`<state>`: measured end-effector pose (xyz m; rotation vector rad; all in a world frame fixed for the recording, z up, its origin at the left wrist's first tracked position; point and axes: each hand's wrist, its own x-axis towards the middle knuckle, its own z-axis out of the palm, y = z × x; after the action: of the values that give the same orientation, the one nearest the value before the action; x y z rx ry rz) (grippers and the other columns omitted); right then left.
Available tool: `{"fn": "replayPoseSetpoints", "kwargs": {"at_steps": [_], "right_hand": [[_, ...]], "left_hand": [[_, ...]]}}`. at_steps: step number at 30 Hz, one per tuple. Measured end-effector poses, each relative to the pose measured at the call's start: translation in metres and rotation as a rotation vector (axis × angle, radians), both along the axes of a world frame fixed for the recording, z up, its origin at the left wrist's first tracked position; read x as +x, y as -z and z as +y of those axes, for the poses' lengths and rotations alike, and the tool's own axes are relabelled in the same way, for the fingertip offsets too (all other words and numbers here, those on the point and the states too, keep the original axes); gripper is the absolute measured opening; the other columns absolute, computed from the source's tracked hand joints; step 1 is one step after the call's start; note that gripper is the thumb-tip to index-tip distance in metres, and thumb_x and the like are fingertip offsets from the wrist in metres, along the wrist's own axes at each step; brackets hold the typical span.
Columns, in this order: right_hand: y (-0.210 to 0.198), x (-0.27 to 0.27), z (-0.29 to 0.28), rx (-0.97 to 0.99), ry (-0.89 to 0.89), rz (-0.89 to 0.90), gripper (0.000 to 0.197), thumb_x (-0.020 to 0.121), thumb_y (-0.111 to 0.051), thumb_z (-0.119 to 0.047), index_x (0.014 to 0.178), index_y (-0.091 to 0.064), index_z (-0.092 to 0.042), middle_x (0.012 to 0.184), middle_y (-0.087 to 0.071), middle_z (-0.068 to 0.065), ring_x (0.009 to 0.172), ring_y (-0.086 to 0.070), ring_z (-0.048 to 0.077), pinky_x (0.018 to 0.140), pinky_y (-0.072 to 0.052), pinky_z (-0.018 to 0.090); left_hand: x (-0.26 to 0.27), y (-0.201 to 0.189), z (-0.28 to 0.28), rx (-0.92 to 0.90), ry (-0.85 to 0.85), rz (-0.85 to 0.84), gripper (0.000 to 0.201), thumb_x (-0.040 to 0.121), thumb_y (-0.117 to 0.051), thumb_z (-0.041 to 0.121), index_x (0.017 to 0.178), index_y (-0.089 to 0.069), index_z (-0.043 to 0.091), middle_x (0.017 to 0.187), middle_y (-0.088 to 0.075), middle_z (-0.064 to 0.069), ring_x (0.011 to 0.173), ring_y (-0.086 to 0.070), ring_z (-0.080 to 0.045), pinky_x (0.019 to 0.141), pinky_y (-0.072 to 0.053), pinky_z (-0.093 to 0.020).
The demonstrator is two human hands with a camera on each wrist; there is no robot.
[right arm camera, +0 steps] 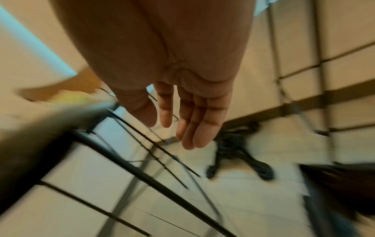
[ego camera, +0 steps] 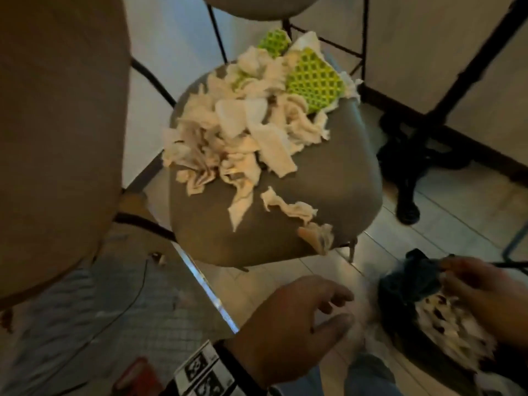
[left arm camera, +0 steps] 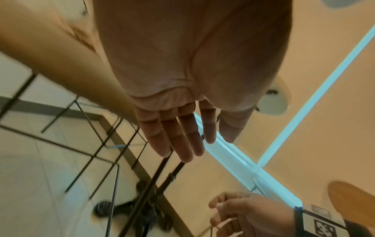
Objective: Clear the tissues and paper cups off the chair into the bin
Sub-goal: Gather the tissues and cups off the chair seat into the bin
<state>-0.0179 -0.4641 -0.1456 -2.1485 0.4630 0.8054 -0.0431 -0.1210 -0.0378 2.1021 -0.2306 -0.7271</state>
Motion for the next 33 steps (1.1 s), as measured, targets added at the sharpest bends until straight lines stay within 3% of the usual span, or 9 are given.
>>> {"fn": "replayPoseSetpoints", "kwargs": {"at_steps": [3,6,9,12,15,19,21,28,33], "right_hand": [[-0.099,0.045,0.085,0.019,-0.115,-0.213,0.056,0.065,-0.050,-0.088,0.107,-0.063,-0.053,0.098,-0.073,-0.011,0.089,-0.072,0.013,0.082,-0.059,0.047],[-0.159,0.067,0.152,0.052,-0.298,-0.328,0.030,0.081,-0.060,-0.058,0.111,-0.057,-0.051,0.112,-0.062,-0.016,0.092,-0.066,0.006,0.075,-0.057,0.031],[-0.168,0.073,0.196,-0.133,-0.550,-0.306,0.079,0.076,-0.065,-0.068,0.144,-0.029,-0.052,0.147,-0.034,-0.005,0.117,-0.057,0.015,0.089,-0.056,0.034],[-0.147,0.067,0.223,-0.324,-0.790,-0.285,0.099,0.076,-0.064,-0.071,0.150,-0.001,-0.057,0.159,-0.011,0.002,0.133,-0.045,0.027,0.101,-0.050,0.040],[-0.126,0.068,0.243,-0.345,-0.824,-0.370,0.090,0.086,-0.064,-0.054,0.152,-0.003,-0.051,0.151,-0.022,0.007,0.120,-0.053,0.024,0.094,-0.053,0.031],[-0.121,0.083,0.257,-0.285,-0.825,-0.419,0.052,0.097,-0.054,-0.038,0.146,-0.037,-0.039,0.137,-0.035,0.005,0.101,-0.054,0.014,0.084,-0.052,0.023],[-0.124,0.093,0.258,-0.259,-0.820,-0.394,0.037,0.097,-0.055,-0.034,0.134,-0.054,-0.032,0.132,-0.041,0.002,0.102,-0.054,0.013,0.087,-0.052,0.025],[-0.144,0.125,0.238,-0.071,-0.396,-0.518,0.006,0.092,-0.064,-0.024,0.098,-0.064,-0.026,0.095,-0.058,-0.011,0.082,-0.057,0.004,0.068,-0.043,0.014],[-0.155,0.158,0.248,-0.015,-0.282,-0.611,0.045,0.085,-0.071,-0.038,0.125,-0.051,-0.033,0.093,-0.061,-0.008,0.073,-0.060,0.007,0.063,-0.048,0.022]], "left_hand": [[-0.004,-0.030,0.042,-0.032,-0.181,-0.144,0.023,0.096,-0.066,0.039,0.118,-0.067,0.034,0.108,-0.066,0.018,0.101,-0.064,-0.005,0.086,-0.052,-0.022],[0.002,-0.042,0.074,-0.008,-0.336,-0.307,0.024,0.094,-0.069,0.032,0.117,-0.066,0.030,0.106,-0.062,0.019,0.100,-0.061,-0.002,0.081,-0.047,-0.009],[0.017,-0.035,0.096,0.042,-0.436,-0.409,0.037,0.092,-0.071,0.033,0.127,-0.058,0.029,0.117,-0.055,0.013,0.108,-0.054,0.002,0.084,-0.044,-0.005],[0.039,-0.026,0.103,0.130,-0.469,-0.454,0.057,0.088,-0.073,0.037,0.138,-0.046,0.033,0.133,-0.047,0.008,0.114,-0.043,0.005,0.093,-0.032,0.002],[0.061,-0.020,0.098,0.220,-0.456,-0.454,0.077,0.085,-0.077,0.038,0.150,-0.035,0.031,0.152,-0.034,-0.002,0.125,-0.027,0.006,0.096,-0.021,0.007],[0.088,-0.014,0.088,0.327,-0.435,-0.360,0.100,0.082,-0.077,0.044,0.156,-0.010,0.047,0.165,-0.008,-0.007,0.151,-0.022,-0.029,0.111,-0.042,-0.039],[0.101,-0.014,0.083,0.332,-0.431,-0.323,0.107,0.080,-0.080,0.042,0.154,-0.004,0.054,0.167,-0.001,-0.006,0.153,-0.020,-0.034,0.111,-0.044,-0.049],[0.114,-0.003,0.074,0.320,-0.453,-0.350,0.094,0.080,-0.082,0.017,0.149,-0.027,0.051,0.162,-0.005,0.001,0.148,-0.028,-0.031,0.112,-0.042,-0.042],[0.111,0.006,0.074,0.326,-0.470,-0.430,0.063,0.088,-0.076,0.016,0.142,-0.049,0.034,0.143,-0.031,-0.006,0.130,-0.045,-0.025,0.103,-0.045,-0.026]]}}
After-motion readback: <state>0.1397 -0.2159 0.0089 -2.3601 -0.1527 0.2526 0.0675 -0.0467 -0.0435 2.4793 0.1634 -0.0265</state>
